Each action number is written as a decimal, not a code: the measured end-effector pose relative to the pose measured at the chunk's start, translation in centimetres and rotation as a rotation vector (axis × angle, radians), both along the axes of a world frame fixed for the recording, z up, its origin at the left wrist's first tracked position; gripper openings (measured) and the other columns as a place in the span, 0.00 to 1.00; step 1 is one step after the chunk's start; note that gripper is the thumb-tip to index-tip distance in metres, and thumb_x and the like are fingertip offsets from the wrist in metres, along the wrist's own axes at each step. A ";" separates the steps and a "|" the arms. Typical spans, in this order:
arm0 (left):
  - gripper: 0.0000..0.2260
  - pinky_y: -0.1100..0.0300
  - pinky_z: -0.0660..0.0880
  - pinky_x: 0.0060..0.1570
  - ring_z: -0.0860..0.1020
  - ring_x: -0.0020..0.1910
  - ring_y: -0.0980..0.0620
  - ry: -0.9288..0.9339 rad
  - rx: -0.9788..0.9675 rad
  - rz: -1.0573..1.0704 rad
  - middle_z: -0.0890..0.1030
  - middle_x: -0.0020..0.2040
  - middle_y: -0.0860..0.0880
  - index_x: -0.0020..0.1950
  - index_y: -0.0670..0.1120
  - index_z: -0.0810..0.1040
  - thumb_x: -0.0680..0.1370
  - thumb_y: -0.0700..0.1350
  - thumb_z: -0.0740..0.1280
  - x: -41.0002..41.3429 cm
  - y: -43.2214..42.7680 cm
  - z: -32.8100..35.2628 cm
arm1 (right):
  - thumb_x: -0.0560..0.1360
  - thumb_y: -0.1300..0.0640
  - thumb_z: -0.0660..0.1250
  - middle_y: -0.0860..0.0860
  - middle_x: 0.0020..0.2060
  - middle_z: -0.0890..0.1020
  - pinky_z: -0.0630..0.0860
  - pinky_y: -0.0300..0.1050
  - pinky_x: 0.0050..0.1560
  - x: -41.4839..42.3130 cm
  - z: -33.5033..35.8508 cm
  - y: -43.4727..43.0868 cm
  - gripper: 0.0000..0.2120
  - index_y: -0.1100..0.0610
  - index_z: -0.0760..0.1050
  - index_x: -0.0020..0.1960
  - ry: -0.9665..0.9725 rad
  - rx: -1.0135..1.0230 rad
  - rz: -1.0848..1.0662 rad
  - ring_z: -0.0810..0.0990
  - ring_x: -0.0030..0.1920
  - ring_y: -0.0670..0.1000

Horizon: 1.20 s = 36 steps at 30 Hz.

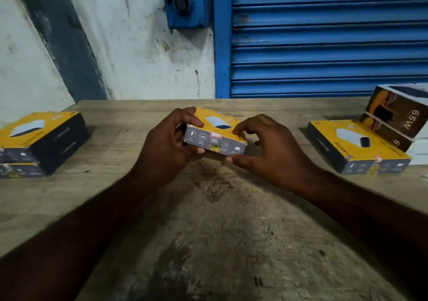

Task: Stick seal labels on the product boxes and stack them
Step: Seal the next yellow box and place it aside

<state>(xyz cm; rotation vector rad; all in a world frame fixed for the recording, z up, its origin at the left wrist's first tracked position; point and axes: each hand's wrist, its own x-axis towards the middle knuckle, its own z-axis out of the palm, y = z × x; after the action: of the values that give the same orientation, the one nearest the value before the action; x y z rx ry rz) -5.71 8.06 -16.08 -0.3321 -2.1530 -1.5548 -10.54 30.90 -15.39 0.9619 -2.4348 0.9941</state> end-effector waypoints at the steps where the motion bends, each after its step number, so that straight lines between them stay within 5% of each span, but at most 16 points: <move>1: 0.25 0.61 0.76 0.60 0.75 0.69 0.54 -0.011 0.029 -0.019 0.74 0.70 0.49 0.52 0.51 0.76 0.66 0.27 0.77 0.1 0.1 0.1 | 0.65 0.48 0.81 0.48 0.55 0.79 0.78 0.50 0.56 0.1 -0.1 -0.1 0.25 0.51 0.78 0.59 0.012 -0.006 0.029 0.77 0.55 0.47; 5: 0.25 0.63 0.76 0.58 0.78 0.61 0.60 0.046 0.148 -0.015 0.76 0.64 0.49 0.60 0.46 0.71 0.71 0.22 0.70 0.3 0.5 0.5 | 0.65 0.52 0.82 0.46 0.54 0.79 0.79 0.44 0.52 0.2 0.0 -0.1 0.25 0.52 0.78 0.60 0.099 -0.096 0.075 0.78 0.53 0.44; 11: 0.21 0.59 0.76 0.60 0.76 0.67 0.54 0.076 0.252 0.036 0.75 0.69 0.44 0.70 0.36 0.67 0.78 0.29 0.66 0.5 1.1 0.8 | 0.67 0.57 0.82 0.49 0.52 0.80 0.78 0.39 0.50 0.8 0.4 -0.4 0.22 0.56 0.81 0.59 0.216 -0.187 0.148 0.80 0.49 0.44; 18: 0.20 0.51 0.78 0.61 0.79 0.65 0.46 -0.089 0.445 -0.191 0.81 0.66 0.48 0.74 0.46 0.70 0.82 0.45 0.60 2.0 2.9 2.0 | 0.69 0.53 0.82 0.48 0.48 0.78 0.77 0.45 0.48 1.2 0.3 -0.6 0.19 0.58 0.80 0.54 0.303 -0.187 0.195 0.79 0.47 0.46; 23: 0.22 0.55 0.77 0.62 0.78 0.66 0.49 -0.077 0.186 -0.283 0.80 0.67 0.50 0.74 0.49 0.69 0.80 0.46 0.69 2.9 3.7 2.2 | 0.69 0.52 0.81 0.50 0.47 0.80 0.77 0.50 0.47 1.0 0.2 -0.7 0.17 0.59 0.79 0.52 0.315 -0.224 0.179 0.80 0.47 0.49; 28: 0.26 0.65 0.77 0.55 0.81 0.60 0.56 -0.011 0.157 -0.186 0.83 0.61 0.57 0.69 0.50 0.71 0.73 0.36 0.71 3.1 4.4 2.3 | 0.72 0.54 0.79 0.51 0.48 0.82 0.79 0.51 0.49 0.7 0.2 -0.5 0.16 0.60 0.81 0.55 0.314 -0.249 0.196 0.82 0.49 0.49; 36: 0.20 0.64 0.77 0.57 0.80 0.62 0.56 0.177 0.107 0.033 0.81 0.63 0.50 0.70 0.41 0.74 0.78 0.32 0.68 3.2 3.4 2.7 | 0.74 0.60 0.77 0.51 0.49 0.84 0.77 0.43 0.54 1.5 1.4 -0.5 0.10 0.61 0.82 0.54 0.412 -0.315 0.156 0.82 0.52 0.47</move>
<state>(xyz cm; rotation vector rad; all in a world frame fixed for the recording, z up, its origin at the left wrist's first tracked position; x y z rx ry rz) -2.51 11.51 -13.37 -0.3816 -1.9236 -1.5539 -9.06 30.42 -14.02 1.1246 -1.8291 1.0668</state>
